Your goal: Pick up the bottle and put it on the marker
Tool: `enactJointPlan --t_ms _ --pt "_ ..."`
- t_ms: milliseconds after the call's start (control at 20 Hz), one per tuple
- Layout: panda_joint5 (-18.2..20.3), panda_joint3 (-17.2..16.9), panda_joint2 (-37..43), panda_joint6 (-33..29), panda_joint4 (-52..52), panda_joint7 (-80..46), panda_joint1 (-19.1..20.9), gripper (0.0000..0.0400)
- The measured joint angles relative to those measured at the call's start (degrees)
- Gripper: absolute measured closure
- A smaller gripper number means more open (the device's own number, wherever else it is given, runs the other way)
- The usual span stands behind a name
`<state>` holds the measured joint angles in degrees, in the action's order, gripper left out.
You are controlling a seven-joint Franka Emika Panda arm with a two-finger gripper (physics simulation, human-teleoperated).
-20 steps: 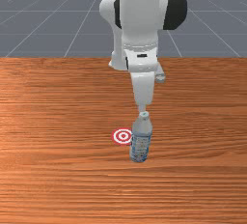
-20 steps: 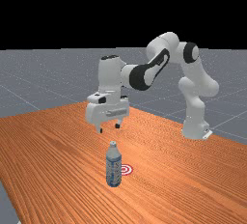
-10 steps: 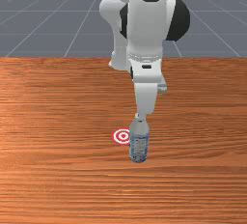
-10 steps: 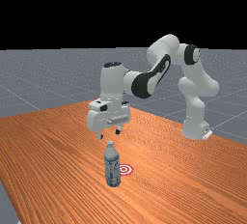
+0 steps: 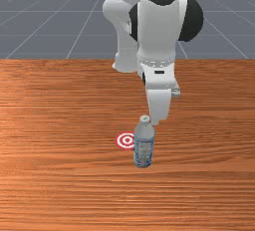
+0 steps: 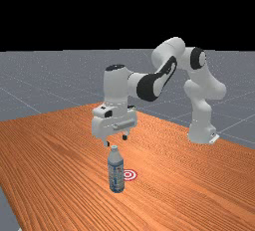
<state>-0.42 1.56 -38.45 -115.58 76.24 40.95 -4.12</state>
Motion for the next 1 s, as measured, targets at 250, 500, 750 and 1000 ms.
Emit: enactJointPlan --t_ms 250,500,750,1000 --pt "0.0 0.1 3.5 -2.5 6.1 -0.1 -0.1 0.0000" --pt "-1.6 -0.6 5.9 -5.7 10.4 -1.3 -0.9 0.0000" --pt "-0.8 -0.2 5.6 -8.6 12.0 -0.7 -0.5 0.0000" --pt "-0.5 -0.1 2.5 -3.4 7.3 -0.4 -0.5 0.0000"
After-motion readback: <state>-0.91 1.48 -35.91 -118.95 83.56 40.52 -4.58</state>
